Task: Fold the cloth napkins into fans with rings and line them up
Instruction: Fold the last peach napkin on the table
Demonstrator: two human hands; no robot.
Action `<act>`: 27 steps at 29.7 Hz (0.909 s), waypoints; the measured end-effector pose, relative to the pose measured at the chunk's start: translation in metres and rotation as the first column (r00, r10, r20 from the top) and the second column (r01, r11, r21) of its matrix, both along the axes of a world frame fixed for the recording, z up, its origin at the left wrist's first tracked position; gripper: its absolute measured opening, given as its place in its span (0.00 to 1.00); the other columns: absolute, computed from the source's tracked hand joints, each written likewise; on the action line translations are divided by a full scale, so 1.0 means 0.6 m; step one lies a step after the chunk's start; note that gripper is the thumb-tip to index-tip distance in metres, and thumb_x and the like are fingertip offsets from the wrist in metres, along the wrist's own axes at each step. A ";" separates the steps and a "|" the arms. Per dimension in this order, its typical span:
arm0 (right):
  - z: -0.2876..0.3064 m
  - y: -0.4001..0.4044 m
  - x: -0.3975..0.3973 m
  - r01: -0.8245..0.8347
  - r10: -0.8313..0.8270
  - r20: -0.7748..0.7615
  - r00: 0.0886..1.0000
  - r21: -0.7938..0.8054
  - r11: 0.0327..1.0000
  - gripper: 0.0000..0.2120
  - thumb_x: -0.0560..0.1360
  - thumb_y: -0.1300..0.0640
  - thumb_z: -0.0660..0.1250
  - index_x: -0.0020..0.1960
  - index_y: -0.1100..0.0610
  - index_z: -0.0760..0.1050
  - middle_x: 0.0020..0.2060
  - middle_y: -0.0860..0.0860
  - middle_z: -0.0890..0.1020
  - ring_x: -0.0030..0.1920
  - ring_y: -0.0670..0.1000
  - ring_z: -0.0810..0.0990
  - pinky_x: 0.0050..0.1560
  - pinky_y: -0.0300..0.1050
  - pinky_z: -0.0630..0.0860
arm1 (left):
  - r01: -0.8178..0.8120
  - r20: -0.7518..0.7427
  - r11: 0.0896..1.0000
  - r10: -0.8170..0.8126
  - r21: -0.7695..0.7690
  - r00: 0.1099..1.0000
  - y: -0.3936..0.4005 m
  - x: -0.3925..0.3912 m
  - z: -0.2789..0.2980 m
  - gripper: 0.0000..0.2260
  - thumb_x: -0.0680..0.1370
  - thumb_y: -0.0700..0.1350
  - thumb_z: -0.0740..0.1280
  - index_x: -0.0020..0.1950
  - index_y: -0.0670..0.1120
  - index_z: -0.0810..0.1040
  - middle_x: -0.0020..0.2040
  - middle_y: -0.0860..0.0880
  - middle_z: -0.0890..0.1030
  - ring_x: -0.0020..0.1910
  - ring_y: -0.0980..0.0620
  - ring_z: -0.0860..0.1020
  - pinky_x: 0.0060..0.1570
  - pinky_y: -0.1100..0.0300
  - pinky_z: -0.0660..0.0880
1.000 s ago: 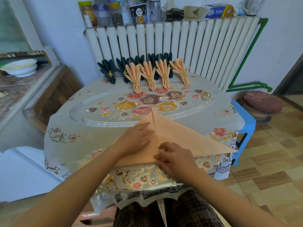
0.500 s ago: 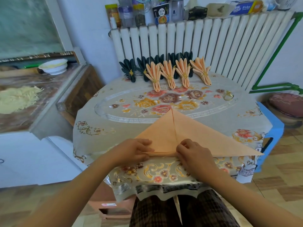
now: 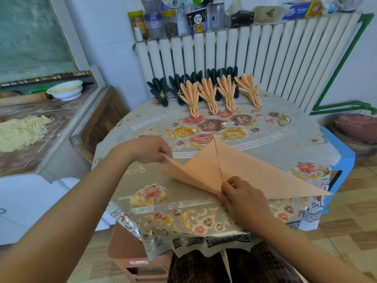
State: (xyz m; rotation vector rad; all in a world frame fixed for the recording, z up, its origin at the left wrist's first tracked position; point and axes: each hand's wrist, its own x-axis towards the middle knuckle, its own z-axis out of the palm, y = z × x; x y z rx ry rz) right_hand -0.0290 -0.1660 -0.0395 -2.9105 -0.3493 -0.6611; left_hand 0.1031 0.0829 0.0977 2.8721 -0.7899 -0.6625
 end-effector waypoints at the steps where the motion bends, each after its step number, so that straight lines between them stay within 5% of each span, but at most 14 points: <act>1: -0.001 0.001 -0.002 0.006 -0.006 0.005 1.000 0.012 1.000 0.16 0.75 0.45 0.53 0.41 0.52 0.75 0.40 0.50 0.78 0.31 0.51 0.76 0.22 0.37 0.58 | -0.025 0.021 0.998 0.027 -0.060 0.999 -0.004 0.009 0.006 0.06 0.77 0.43 0.68 0.47 0.54 0.81 0.47 0.58 0.80 0.50 0.55 0.77 0.53 0.58 0.73; 6: -0.006 0.010 -0.009 0.039 -0.040 0.015 0.999 0.073 0.997 0.14 0.73 0.47 0.55 0.39 0.53 0.75 0.41 0.50 0.77 0.32 0.50 0.76 0.21 0.38 0.58 | -0.118 0.135 0.928 0.176 -0.354 0.975 -0.056 0.055 -0.002 0.09 0.72 0.43 0.74 0.51 0.50 0.82 0.51 0.56 0.76 0.41 0.61 0.72 0.39 0.65 0.65; 10: -0.009 0.010 -0.007 0.083 -0.083 -0.007 0.997 0.160 0.984 0.12 0.72 0.47 0.58 0.37 0.53 0.74 0.42 0.48 0.77 0.32 0.49 0.75 0.22 0.36 0.57 | -0.219 0.035 0.807 0.283 -0.549 0.958 -0.115 0.090 -0.041 0.20 0.71 0.43 0.75 0.59 0.53 0.74 0.38 0.52 0.72 0.33 0.57 0.69 0.32 0.63 0.62; 15: -0.010 0.007 -0.002 0.109 -0.101 -0.048 0.994 0.204 0.973 0.11 0.69 0.47 0.70 0.35 0.51 0.70 0.42 0.46 0.76 0.32 0.47 0.74 0.25 0.32 0.49 | -0.398 -0.133 0.631 0.425 -0.666 0.895 -0.188 0.125 -0.131 0.15 0.72 0.43 0.75 0.56 0.44 0.78 0.54 0.49 0.80 0.51 0.53 0.77 0.46 0.59 0.71; 21: -0.006 0.005 -0.004 0.128 -0.117 -0.054 0.992 0.278 0.952 0.13 0.65 0.48 0.75 0.38 0.50 0.71 0.43 0.46 0.76 0.30 0.44 0.72 0.25 0.28 0.50 | -0.435 -0.078 0.591 0.532 -0.679 0.843 -0.210 0.124 -0.195 0.09 0.74 0.47 0.71 0.53 0.47 0.83 0.51 0.51 0.83 0.50 0.51 0.79 0.52 0.54 0.75; 27: -0.010 0.004 -0.004 0.076 -0.058 -0.067 0.996 0.312 0.947 0.08 0.66 0.47 0.73 0.44 0.44 0.80 0.50 0.48 0.79 0.42 0.45 0.81 0.23 0.39 0.72 | -0.432 -0.069 0.578 0.543 -0.692 0.837 -0.212 0.114 -0.205 0.12 0.76 0.48 0.70 0.58 0.49 0.81 0.50 0.52 0.81 0.49 0.54 0.76 0.49 0.59 0.71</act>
